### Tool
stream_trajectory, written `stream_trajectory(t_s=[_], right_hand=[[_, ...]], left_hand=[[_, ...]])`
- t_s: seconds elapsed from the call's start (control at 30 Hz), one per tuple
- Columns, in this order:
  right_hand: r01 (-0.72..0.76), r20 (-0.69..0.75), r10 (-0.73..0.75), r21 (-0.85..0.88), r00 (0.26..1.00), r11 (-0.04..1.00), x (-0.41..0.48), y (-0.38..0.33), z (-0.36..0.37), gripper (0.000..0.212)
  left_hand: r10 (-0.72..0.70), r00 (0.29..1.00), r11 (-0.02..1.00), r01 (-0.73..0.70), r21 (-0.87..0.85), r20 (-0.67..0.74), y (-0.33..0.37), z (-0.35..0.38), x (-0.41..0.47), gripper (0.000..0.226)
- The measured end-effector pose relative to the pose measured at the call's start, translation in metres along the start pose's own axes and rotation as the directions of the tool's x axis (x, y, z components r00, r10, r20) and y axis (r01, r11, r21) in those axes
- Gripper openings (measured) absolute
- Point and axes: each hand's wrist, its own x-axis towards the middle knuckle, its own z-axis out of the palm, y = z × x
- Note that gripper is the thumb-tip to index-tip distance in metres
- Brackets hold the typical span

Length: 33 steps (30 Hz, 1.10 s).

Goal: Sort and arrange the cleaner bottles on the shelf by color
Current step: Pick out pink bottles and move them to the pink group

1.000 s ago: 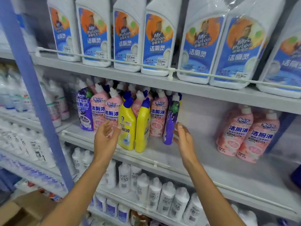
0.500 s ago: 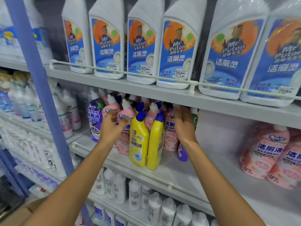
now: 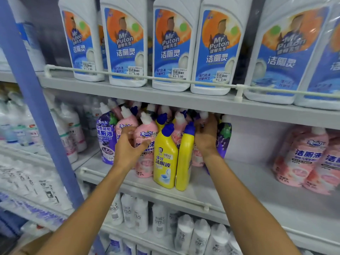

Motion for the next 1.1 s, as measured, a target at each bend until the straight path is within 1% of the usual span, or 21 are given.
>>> stream_trajectory(t_s=[0.07,0.13,0.2,0.23,0.27,0.37,0.43,0.5,0.6,0.7,0.73,0.83,0.9,1.0,1.1], right_hand=[[-0.015,0.001,0.015,-0.073,1.000,0.997,-0.002,0.003,0.000,0.060],[-0.026,0.019,0.030,-0.203,0.999,0.979,-0.006,0.000,-0.007,0.054],[-0.040,-0.008,0.040,-0.334,0.999,0.942,-0.008,-0.004,-0.013,0.049],[-0.057,-0.031,0.049,-0.370,0.998,0.927,-0.009,-0.005,-0.016,0.049],[-0.074,-0.044,0.062,-0.373,0.997,0.925,-0.011,-0.005,-0.017,0.050],[-0.117,-0.044,0.109,-0.269,0.993,0.956,-0.021,-0.003,-0.018,0.055],[-0.107,-0.029,0.103,-0.243,0.994,0.964,-0.028,-0.001,-0.019,0.050],[-0.079,-0.008,0.080,-0.273,0.997,0.959,-0.032,-0.001,-0.026,0.046],[-0.015,0.032,0.028,-0.358,0.999,0.934,-0.036,-0.007,-0.040,0.051],[-0.077,0.039,0.106,-0.446,0.994,0.892,-0.045,-0.013,-0.058,0.052],[-0.098,0.034,0.127,-0.449,0.991,0.888,-0.049,-0.012,-0.065,0.052],[-0.101,0.020,0.114,-0.335,0.993,0.937,-0.061,-0.007,-0.074,0.048],[-0.172,0.026,0.182,-0.229,0.983,0.958,-0.071,0.000,-0.068,0.044],[-0.326,0.073,0.334,-0.104,0.940,0.940,-0.088,0.015,-0.054,0.049],[-0.364,0.052,0.367,-0.065,0.929,0.929,-0.096,0.025,-0.048,0.051]], left_hand=[[0.008,0.999,1.000,-0.008,0.005,0.034,-0.003,0.000,-0.001,0.044],[0.006,0.997,1.000,-0.005,-0.011,0.073,-0.007,-0.002,-0.003,0.034],[-0.003,0.994,0.998,0.010,-0.061,0.111,-0.009,-0.003,-0.002,0.036],[-0.010,0.991,0.996,0.022,-0.092,0.131,-0.011,-0.003,-0.002,0.038],[-0.017,0.989,0.993,0.035,-0.113,0.150,-0.011,-0.003,-0.003,0.040],[-0.041,0.984,0.986,0.067,-0.153,0.171,-0.014,0.000,-0.006,0.041],[-0.039,0.984,0.985,0.067,-0.160,0.172,-0.015,0.000,-0.008,0.043],[-0.035,0.983,0.982,0.068,-0.176,0.180,-0.016,0.000,-0.009,0.047],[-0.025,0.984,0.980,0.060,-0.192,0.178,-0.016,-0.003,-0.009,0.032],[-0.019,0.987,0.979,0.051,-0.197,0.162,-0.023,-0.008,-0.005,0.030],[-0.024,0.987,0.978,0.056,-0.203,0.157,-0.027,-0.010,-0.004,0.030],[-0.068,0.977,0.960,0.119,-0.254,0.201,-0.033,-0.010,-0.006,0.037],[-0.097,0.968,0.941,0.164,-0.296,0.230,-0.033,-0.005,-0.011,0.035],[-0.113,0.970,0.917,0.186,-0.353,0.216,-0.031,-0.002,-0.015,0.030],[-0.103,0.974,0.898,0.178,-0.403,0.201,-0.031,-0.006,-0.019,0.033]])
